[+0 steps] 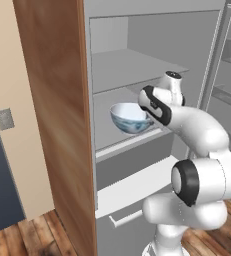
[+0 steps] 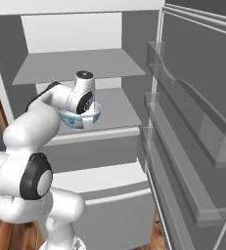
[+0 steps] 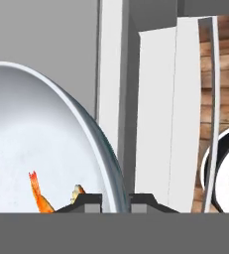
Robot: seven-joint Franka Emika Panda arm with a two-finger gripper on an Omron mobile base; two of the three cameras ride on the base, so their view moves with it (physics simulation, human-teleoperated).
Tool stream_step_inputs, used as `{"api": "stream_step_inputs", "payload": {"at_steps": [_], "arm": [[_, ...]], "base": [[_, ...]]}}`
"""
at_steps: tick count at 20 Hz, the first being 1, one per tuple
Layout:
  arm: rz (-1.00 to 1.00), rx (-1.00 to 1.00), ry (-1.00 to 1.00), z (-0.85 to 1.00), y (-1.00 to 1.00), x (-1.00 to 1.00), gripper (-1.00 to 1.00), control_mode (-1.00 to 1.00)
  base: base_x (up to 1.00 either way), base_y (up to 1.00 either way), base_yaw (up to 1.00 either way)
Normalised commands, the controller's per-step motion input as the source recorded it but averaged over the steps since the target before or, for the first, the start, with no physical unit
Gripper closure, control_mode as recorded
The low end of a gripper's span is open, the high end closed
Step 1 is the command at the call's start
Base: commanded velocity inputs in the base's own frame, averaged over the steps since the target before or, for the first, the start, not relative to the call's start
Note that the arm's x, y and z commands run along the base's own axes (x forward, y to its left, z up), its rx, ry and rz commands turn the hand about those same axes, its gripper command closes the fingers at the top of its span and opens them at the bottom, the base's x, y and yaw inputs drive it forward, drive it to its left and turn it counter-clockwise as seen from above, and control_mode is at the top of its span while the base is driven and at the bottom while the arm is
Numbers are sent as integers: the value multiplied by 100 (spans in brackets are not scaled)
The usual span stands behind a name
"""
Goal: Move the glass cup from next to the sink to the open cabinet. Then, move the bowl with the shrimp to the fridge to clear the area for faucet cleaning.
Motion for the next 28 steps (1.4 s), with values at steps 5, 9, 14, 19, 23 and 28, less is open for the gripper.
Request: {"api": "stream_step_inputs", "payload": {"at_steps": [5, 9, 14, 19, 23, 28], "arm": [[-5, -1, 4, -16, 14, 36, 100, -100], [-7, 0, 0, -2, 15, 47, 100, -100], [-7, 0, 0, 0, 10, 44, -100, -100], [-1, 1, 0, 6, -3, -7, -100, -100], [-1, 3, 0, 13, -31, -93, -100, -100], [-4, 1, -1, 2, -46, -100, -100, -100]], "base": [[0, 0, 0], [0, 0, 0], [0, 0, 0], [0, 0, 0], [0, 0, 0], [0, 0, 0]]}}
